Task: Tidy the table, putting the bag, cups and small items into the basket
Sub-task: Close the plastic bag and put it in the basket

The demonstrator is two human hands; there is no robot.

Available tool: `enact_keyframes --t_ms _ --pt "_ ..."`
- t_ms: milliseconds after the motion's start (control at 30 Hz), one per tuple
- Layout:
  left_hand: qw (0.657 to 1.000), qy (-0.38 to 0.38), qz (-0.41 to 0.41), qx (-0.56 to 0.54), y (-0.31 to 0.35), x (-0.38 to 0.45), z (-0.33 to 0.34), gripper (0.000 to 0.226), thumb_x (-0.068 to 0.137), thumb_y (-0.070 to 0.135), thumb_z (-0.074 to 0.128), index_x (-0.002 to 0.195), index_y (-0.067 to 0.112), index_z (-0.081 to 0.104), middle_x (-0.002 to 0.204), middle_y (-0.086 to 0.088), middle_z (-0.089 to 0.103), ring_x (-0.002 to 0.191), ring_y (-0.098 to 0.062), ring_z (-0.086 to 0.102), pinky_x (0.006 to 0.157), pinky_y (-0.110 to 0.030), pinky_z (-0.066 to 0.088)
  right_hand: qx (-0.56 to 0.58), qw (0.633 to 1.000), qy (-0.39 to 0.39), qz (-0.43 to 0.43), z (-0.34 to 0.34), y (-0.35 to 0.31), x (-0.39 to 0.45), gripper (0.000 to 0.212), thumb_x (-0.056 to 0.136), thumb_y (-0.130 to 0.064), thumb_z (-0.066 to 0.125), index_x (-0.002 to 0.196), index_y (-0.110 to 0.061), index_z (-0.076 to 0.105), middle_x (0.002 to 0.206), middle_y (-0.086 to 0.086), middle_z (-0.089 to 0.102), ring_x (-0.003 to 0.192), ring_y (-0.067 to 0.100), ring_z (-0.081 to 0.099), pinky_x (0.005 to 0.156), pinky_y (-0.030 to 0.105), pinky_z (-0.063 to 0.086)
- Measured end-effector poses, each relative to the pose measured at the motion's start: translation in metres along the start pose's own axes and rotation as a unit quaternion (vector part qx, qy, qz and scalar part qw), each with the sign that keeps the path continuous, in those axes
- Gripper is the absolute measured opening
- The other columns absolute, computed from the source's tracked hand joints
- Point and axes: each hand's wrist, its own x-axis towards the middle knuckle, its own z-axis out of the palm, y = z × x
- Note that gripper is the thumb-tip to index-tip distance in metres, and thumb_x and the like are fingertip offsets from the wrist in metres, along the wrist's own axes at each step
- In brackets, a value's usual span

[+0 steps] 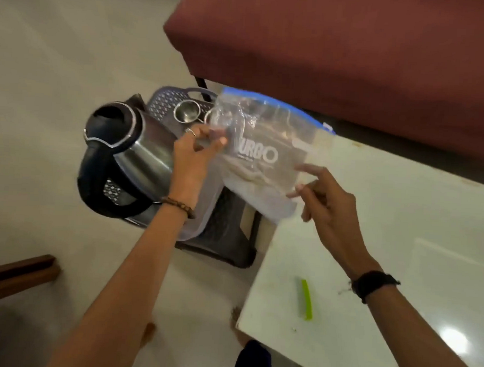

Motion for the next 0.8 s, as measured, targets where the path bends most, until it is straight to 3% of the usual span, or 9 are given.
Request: enact_keyframes --t_ms 100,167,267,333,367,433,533,700,800 --pt "0.996 0.063 -0.003 -0.069 0.015 0.033 -0.021 0.018 0.085 0.002 0.058 0.086 0.020 0.053 0.084 0.007 0.061 0.043 0.004 0.046 0.041 -0.009 0.036 -0.033 0.998 0.019 -0.056 0.033 -0.015 0.046 0.030 0.096 -0.020 0.046 0.125 -0.015 0.051 0.086 -0.005 0.070 0.057 -0.005 0.056 0.060 0.019 0.051" --pt "0.989 0.100 -0.005 -0.105 0.017 0.050 -0.027 0.020 0.086 0.001 0.056 0.098 0.016 0.050 0.095 0.002 0.060 0.047 0.001 0.046 0.043 -0.013 0.038 -0.038 0.996 0.024 -0.076 0.053 -0.018 0.073 0.029 0.097 -0.020 0.043 0.124 -0.013 0.050 0.090 -0.001 0.071 0.059 -0.002 0.057 0.061 0.020 0.053" --pt "0.981 0.154 -0.013 -0.114 0.010 0.070 -0.023 0.046 0.084 -0.003 0.053 0.125 0.011 0.039 0.121 -0.005 0.050 0.083 -0.010 0.059 0.067 -0.024 0.053 -0.027 0.997 0.010 -0.070 0.076 -0.015 0.105 0.028 0.099 -0.017 0.040 0.126 -0.012 0.048 0.093 0.003 0.071 0.065 0.011 0.061 0.064 0.033 0.055" --pt "0.976 0.181 -0.026 -0.115 0.004 0.079 -0.016 0.062 0.081 -0.011 0.051 0.134 0.012 0.030 0.137 -0.008 0.041 0.116 -0.017 0.053 0.096 -0.037 0.049 -0.035 0.997 0.004 -0.068 0.088 -0.007 0.123 0.030 0.099 -0.012 0.039 0.128 -0.009 0.047 0.094 0.007 0.070 0.064 0.011 0.061 0.063 0.033 0.055" --pt "0.976 0.186 -0.021 -0.110 0.000 0.082 -0.013 0.069 0.079 -0.015 0.050 0.138 0.011 0.025 0.143 -0.011 0.034 0.122 -0.012 0.049 0.101 -0.034 0.045 -0.040 0.997 0.000 -0.062 0.092 -0.004 0.129 0.031 0.099 -0.010 0.038 0.129 -0.009 0.046 0.094 0.009 0.070 0.064 0.013 0.061 0.063 0.034 0.056" --pt "0.980 0.192 -0.005 -0.051 -0.009 0.087 -0.007 0.081 0.076 -0.017 0.052 0.143 0.011 0.015 0.149 -0.015 0.018 0.118 0.000 0.049 0.102 -0.023 0.042 -0.053 0.997 -0.012 -0.050 0.098 0.001 0.142 0.031 0.100 -0.012 0.036 0.129 -0.012 0.044 0.090 0.012 0.067 0.070 0.022 0.064 0.067 0.043 0.057" --pt "0.987 0.161 -0.020 0.008 -0.026 0.091 -0.001 0.089 0.077 -0.013 0.054 0.146 0.015 0.006 0.153 -0.016 0.006 0.131 -0.025 0.038 0.110 -0.036 0.035 -0.094 0.993 -0.045 -0.057 0.104 0.003 0.158 0.031 0.100 -0.013 0.035 0.129 -0.011 0.044 0.086 0.014 0.065 0.073 0.028 0.066 0.068 0.047 0.056" --pt "0.993 0.092 -0.044 0.051 -0.057 0.084 0.005 0.089 0.075 -0.019 0.046 0.146 0.015 0.005 0.153 -0.016 0.011 0.137 -0.035 0.026 0.110 -0.046 0.033 -0.153 0.980 -0.110 -0.064 0.119 0.002 0.179 0.045 0.091 0.010 0.033 0.127 -0.013 0.046 0.095 0.014 0.064 0.073 0.027 0.066 0.069 0.049 0.055" --pt "0.992 0.063 -0.071 0.079 -0.077 0.078 0.009 0.090 0.078 -0.017 0.045 0.146 0.015 -0.005 0.155 -0.015 -0.002 0.144 -0.028 0.006 0.118 -0.040 0.010 -0.152 0.973 -0.156 -0.071 0.133 0.001 0.185 0.045 0.094 0.008 0.034 0.131 -0.015 0.042 0.103 0.013 0.067 0.081 0.024 0.069 0.076 0.048 0.055"
